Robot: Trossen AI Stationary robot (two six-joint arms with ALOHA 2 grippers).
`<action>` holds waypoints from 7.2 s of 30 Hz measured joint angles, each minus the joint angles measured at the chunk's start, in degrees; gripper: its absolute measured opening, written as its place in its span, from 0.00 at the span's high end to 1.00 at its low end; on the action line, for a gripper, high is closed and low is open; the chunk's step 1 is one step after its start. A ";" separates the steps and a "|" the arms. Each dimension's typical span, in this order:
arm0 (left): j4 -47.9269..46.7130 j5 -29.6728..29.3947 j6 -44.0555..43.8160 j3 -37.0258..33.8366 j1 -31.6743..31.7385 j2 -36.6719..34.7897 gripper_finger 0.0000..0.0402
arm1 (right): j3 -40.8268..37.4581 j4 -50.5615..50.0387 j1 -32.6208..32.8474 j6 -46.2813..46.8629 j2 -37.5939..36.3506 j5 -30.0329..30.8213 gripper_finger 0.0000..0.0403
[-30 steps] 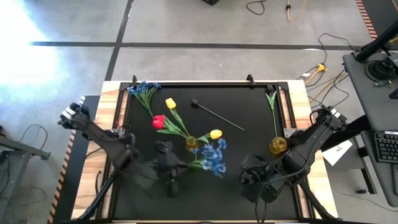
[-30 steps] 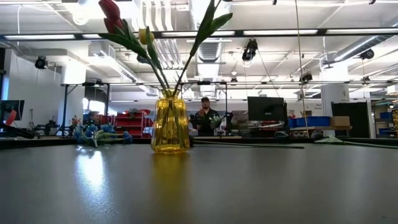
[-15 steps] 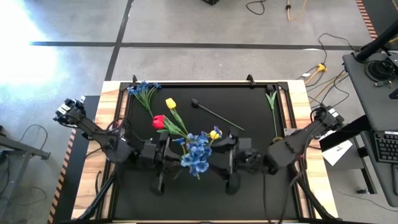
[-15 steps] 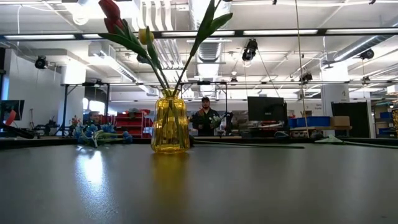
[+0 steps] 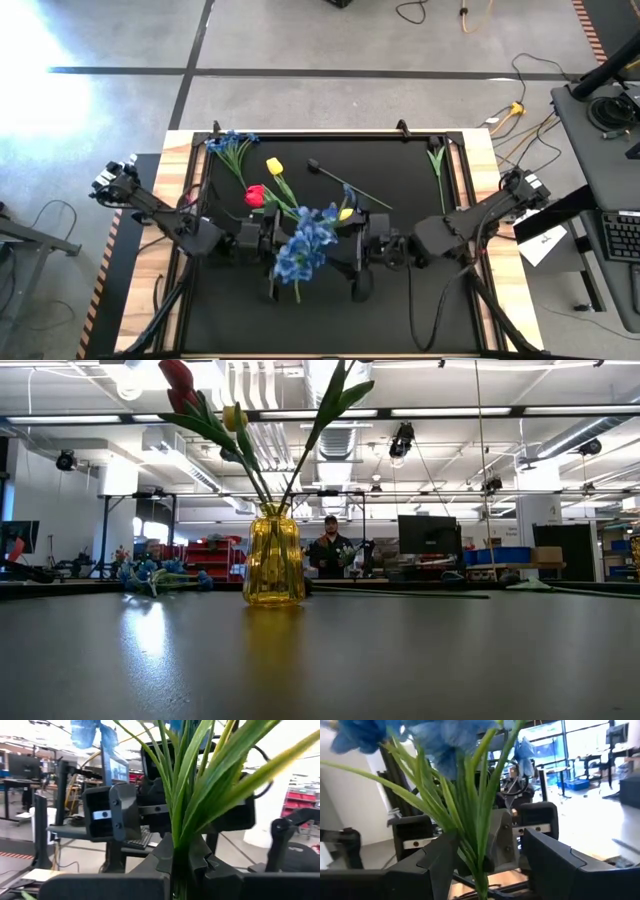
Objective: Sort flowers into vase by color
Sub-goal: Put the bottom blue flowers into the right yellow vase, then put the blue flowers into the right yellow vase
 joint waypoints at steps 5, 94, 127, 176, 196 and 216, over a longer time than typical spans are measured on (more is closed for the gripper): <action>-0.44 -0.59 0.02 -0.03 1.46 -0.13 1.00 | 0.00 -1.26 -0.01 -3.02 -0.12 -1.10 0.46; -56.57 -14.01 -14.08 1.81 9.59 -23.43 0.63 | -38.93 -96.41 2.39 79.96 -40.47 18.29 0.97; -104.61 -1.13 -74.34 -5.17 9.93 -22.51 0.63 | -36.85 -77.30 2.39 57.60 -39.35 6.11 0.51; -62.53 2.33 -68.67 -28.06 70.71 5.22 0.63 | -9.07 -80.07 2.63 51.13 -27.57 4.42 0.40; -47.94 9.10 -66.41 -31.57 76.38 7.91 0.52 | -9.07 -79.99 2.65 52.73 -25.89 4.09 0.40; -24.33 12.90 -41.24 -29.04 76.28 -23.88 1.00 | -5.40 -71.35 2.61 41.68 -26.63 12.37 0.40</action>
